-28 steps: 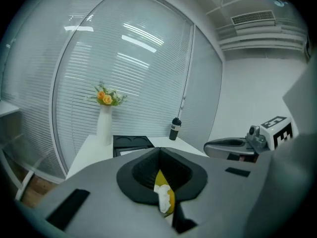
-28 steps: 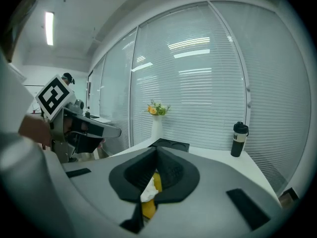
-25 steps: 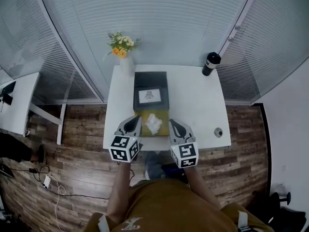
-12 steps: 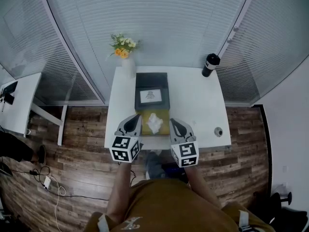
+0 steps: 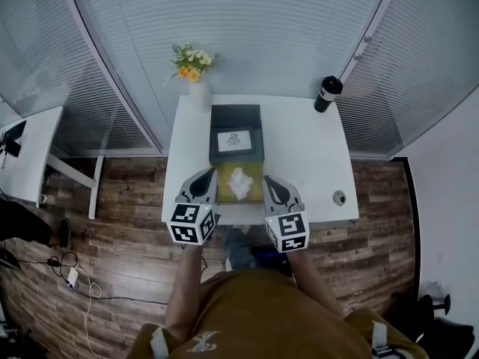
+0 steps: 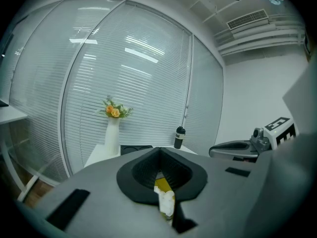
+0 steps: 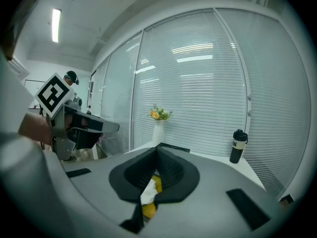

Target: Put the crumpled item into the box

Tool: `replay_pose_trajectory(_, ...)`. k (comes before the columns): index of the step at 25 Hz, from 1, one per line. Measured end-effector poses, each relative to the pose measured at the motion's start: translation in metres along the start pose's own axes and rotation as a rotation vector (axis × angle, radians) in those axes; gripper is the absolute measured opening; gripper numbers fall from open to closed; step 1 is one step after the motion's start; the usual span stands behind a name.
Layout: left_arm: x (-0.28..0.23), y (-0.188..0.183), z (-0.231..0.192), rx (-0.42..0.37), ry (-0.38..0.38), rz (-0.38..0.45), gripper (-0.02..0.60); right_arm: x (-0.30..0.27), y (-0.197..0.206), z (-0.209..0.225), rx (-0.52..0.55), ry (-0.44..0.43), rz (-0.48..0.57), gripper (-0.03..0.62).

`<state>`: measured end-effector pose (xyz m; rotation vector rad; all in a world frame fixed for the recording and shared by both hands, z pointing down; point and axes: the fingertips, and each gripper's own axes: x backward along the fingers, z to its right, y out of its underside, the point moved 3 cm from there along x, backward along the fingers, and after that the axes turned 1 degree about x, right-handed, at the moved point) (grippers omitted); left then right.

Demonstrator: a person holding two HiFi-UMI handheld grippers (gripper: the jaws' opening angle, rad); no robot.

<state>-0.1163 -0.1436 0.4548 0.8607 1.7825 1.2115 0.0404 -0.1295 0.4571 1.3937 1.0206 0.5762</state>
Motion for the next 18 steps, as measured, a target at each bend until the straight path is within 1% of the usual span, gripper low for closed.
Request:
replay_pose_trajectory(5,-0.0008,-0.0021,0.0019,0.006,0.010,0.004,0.025,0.0014,-0.0017,0.0030,-0.001,0.004,-0.001,0.012)
replay_pose_trajectory(8,-0.0014,-0.0029,0.0055,0.005,0.041,0.014,0.025,0.0000,0.0002,0.0029,-0.005,0.000,-0.004,0.012)
replay_pose_trajectory(11,-0.0018,-0.0017,0.0054,0.026,0.064,0.011,0.024,-0.0013,0.0008,0.0008,-0.007,-0.002,-0.004,0.012)
replay_pose_trajectory(18,0.0028,-0.0013,0.0005,0.028,0.051,0.007,0.024,-0.0012,0.0014,-0.0022,-0.011,-0.002,-0.007,0.012)
